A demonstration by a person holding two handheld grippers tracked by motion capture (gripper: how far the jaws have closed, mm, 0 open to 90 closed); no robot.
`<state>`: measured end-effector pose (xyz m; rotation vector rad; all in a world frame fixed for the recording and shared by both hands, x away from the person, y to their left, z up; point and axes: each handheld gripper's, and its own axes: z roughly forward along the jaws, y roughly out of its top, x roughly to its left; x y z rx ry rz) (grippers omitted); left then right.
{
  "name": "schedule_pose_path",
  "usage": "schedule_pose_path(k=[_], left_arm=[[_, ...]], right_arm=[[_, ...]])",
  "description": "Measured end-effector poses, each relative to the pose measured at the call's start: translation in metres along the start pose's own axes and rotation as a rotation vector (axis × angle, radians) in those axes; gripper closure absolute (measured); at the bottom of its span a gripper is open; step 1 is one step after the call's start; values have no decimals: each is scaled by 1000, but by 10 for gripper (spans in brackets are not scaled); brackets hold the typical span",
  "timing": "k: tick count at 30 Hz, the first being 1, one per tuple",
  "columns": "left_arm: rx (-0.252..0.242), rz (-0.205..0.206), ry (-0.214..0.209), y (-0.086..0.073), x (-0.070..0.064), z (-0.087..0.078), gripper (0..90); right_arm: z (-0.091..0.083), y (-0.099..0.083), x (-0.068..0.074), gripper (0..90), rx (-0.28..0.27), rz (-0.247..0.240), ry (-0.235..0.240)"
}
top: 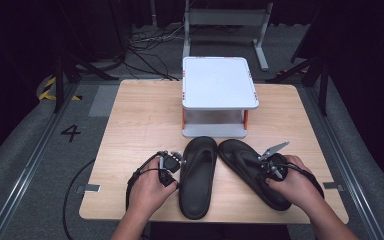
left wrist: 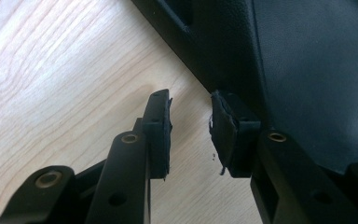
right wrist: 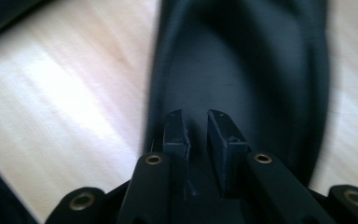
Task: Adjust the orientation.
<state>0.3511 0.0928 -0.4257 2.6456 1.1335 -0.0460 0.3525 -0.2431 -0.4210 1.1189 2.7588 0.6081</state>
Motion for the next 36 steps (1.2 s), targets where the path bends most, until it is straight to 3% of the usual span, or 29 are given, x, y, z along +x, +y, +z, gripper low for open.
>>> schedule_pose_path(k=[3, 6, 10, 13, 17, 20, 23, 26, 31, 36], left_arm=[[1, 4, 5, 1, -2, 0, 673], [-12, 2, -14, 2, -2, 1, 660], [-15, 2, -19, 4, -4, 2, 660], [-19, 7, -22, 5, -5, 3, 665], [-35, 37, -111, 9, -11, 8, 653], [-31, 49, -101, 12, -14, 9, 649], [-33, 31, -102, 11, -12, 8, 620], [-62, 24, -105, 11, -11, 6, 606], [-55, 27, -105, 11, -13, 6, 594], [-56, 38, -99, 12, -14, 6, 606]], right_arm=[[3, 4, 8, 805, 9, -19, -3], [8, 8, 17, 788, -21, -4, 52], [17, 19, 32, 763, -53, -33, 98], [24, 27, 37, 754, -89, -42, 109], [29, 33, 32, 754, -126, -45, 84], [31, 35, 26, 761, -160, -48, 70], [35, 37, 25, 781, -175, -42, 72], [38, 39, 22, 784, -211, -48, 24], [36, 41, 11, 792, -272, -37, -29], [39, 43, 8, 791, -308, -51, -53]])
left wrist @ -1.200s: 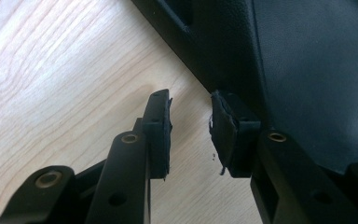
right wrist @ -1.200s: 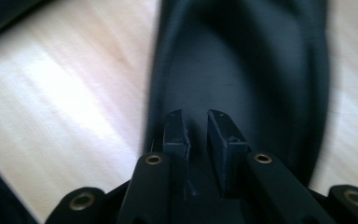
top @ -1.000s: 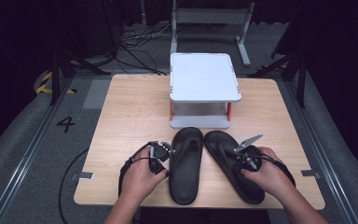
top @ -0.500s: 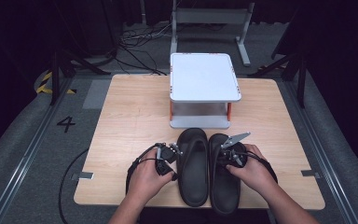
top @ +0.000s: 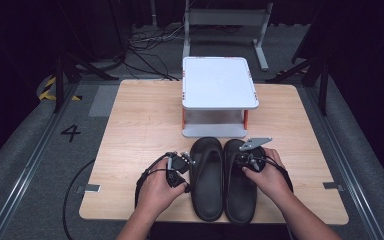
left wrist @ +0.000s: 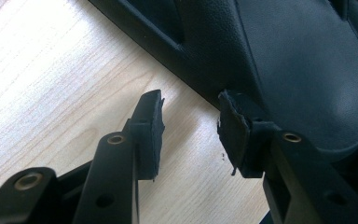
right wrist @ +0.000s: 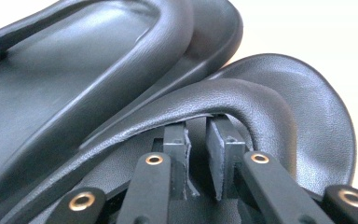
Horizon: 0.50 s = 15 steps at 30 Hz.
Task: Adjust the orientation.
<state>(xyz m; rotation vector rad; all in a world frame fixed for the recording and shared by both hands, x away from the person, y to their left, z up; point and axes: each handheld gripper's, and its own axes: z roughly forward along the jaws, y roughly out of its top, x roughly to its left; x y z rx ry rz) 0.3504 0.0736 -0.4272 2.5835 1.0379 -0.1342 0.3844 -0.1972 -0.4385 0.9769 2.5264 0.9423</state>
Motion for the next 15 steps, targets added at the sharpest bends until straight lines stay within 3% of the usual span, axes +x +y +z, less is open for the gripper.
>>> schedule_pose_path(k=[5, 9, 12, 15], left_arm=[[9, 9, -16, 0, -3, -1, 609], [4, 10, -29, -1, -1, -1, 603], [-13, 8, -49, -3, 0, -4, 558], [-39, 1, -38, -4, 1, -11, 539]], right_arm=[[3, 0, -3, 781, -27, -33, -24], [2, -1, -3, 727, -16, -50, -9], [-6, -5, -1, 666, -4, 9, 22], [-21, -9, 5, 547, 3, 86, 58]])
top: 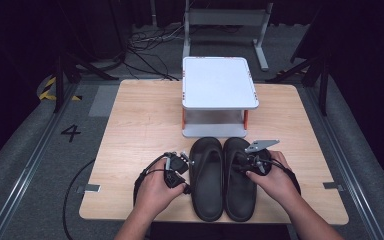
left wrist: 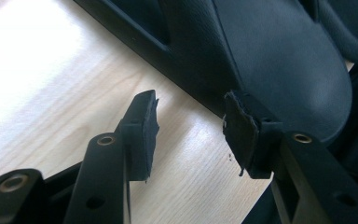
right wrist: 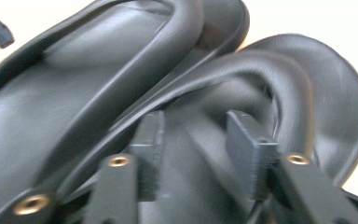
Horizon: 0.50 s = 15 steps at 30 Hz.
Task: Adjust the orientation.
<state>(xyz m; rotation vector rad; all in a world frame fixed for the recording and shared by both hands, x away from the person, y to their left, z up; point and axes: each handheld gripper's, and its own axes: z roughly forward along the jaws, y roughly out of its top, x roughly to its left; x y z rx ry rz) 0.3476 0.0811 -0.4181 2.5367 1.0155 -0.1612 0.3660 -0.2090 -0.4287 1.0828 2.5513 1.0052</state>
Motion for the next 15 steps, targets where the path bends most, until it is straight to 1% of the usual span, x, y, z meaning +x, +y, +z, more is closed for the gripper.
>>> schedule_pose_path(k=[3, 5, 6, 8, 10, 11, 12, 13, 14, 15], left_arm=[[-15, -7, 15, -1, 2, -6, 527], [-22, -10, 26, -1, 5, -10, 524], [-23, -19, 28, -1, 6, -12, 522], [-36, -23, 35, -1, 9, -15, 520], [-41, -33, 42, -1, 12, -18, 519], [-46, -32, 44, -2, 13, -18, 519], [-46, -32, 44, -2, 13, -18, 519], [-46, -38, 48, -2, 13, -19, 519], [-41, -43, 56, -3, 15, -20, 519], [-42, -51, 56, -4, 15, -20, 519]], right_arm=[[-12, -3, 9, 496, 14, 38, 9], [-14, -4, 16, 476, 32, 55, 26], [-14, -5, 20, 466, 40, 54, 36], [-13, -5, 29, 451, 55, 71, 71], [-9, -3, 37, 426, 51, 91, 106], [-6, -2, 42, 418, 50, 97, 105], [-6, -2, 42, 418, 50, 97, 105], [-1, 1, 49, 382, 54, 94, 89], [1, 3, 52, 382, 64, 89, 71], [3, 4, 54, 380, 77, 72, 47]])
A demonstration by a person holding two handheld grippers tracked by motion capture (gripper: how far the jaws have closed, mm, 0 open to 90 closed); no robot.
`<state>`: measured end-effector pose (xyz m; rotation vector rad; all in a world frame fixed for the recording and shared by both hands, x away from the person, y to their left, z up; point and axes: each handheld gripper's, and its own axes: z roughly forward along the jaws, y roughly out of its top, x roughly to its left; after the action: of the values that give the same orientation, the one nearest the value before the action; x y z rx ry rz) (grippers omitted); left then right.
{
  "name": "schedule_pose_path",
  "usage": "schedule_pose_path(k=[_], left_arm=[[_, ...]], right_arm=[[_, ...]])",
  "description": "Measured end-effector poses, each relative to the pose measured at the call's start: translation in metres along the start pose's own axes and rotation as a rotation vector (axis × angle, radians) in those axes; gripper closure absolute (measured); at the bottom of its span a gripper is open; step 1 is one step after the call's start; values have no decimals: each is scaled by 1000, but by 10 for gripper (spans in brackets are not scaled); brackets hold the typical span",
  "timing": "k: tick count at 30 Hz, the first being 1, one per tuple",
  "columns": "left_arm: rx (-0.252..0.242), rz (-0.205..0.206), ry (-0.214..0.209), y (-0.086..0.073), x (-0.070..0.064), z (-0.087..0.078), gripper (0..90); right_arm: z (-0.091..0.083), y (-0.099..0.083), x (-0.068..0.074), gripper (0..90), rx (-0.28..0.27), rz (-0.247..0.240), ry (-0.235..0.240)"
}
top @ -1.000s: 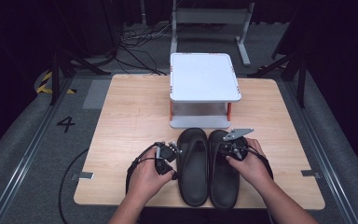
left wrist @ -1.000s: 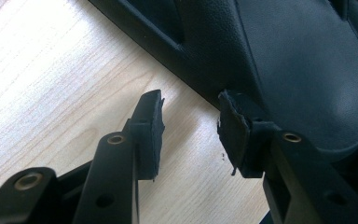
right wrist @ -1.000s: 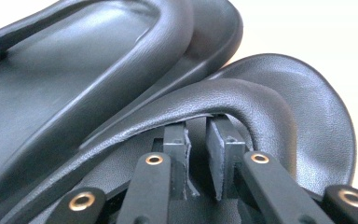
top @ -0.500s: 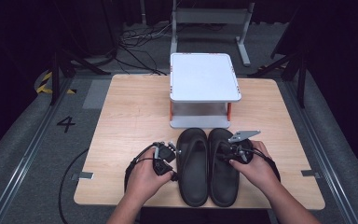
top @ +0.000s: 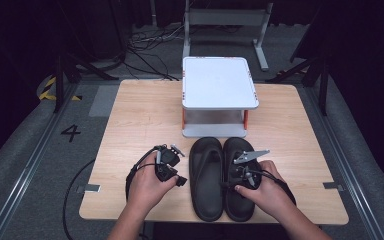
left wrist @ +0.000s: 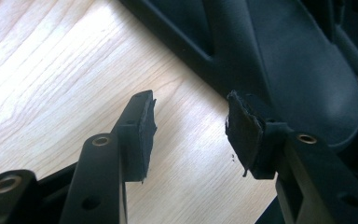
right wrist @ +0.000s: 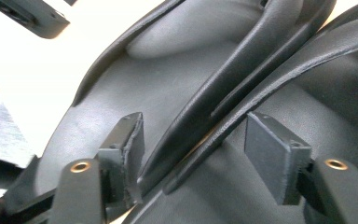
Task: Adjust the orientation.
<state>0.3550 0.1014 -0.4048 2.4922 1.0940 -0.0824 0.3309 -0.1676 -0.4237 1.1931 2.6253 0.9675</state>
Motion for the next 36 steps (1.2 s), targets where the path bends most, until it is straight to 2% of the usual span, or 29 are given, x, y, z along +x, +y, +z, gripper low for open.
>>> schedule_pose_path(k=[2, 3, 5, 8, 15, 18, 20, 22, 25, 28, 30, 33, 36], left_arm=[[-2, 3, 5, 0, 2, 0, 519], [-4, 2, 6, -1, 3, 0, 519], [0, -9, 10, -1, 4, -1, 520], [-2, -13, 15, -2, 5, -1, 520], [14, -26, 22, -8, 7, 1, 529], [14, -43, 26, -11, 8, 1, 530], [16, -54, 29, -14, 10, 1, 530], [23, -53, 30, -15, 10, 2, 535], [22, -54, 32, -17, 12, 3, 535], [23, -65, 28, -19, 13, 3, 534], [21, -61, 32, -19, 13, 2, 535], [17, -67, 33, -19, 13, 1, 542], [11, -66, 37, -19, 14, -1, 543]], right_arm=[[1, 1, 1, 375, 7, -8, -13], [4, 1, 2, 371, 12, -6, -44], [6, 1, 1, 354, 11, -8, -55], [10, 2, 0, 347, 11, 22, -52], [23, 7, 1, 331, 45, -6, -80], [23, 9, 0, 346, 58, -12, -72], [22, 10, -1, 397, 61, -19, -65], [19, 10, -3, 560, 73, -29, -66], [16, 11, -6, 639, 103, -20, -60], [14, 11, -8, 732, 116, -30, -78], [13, 12, -9, 771, 125, -25, -74], [11, 13, -10, 775, 132, -25, -74], [8, 13, -9, 778, 131, 16, -43]])
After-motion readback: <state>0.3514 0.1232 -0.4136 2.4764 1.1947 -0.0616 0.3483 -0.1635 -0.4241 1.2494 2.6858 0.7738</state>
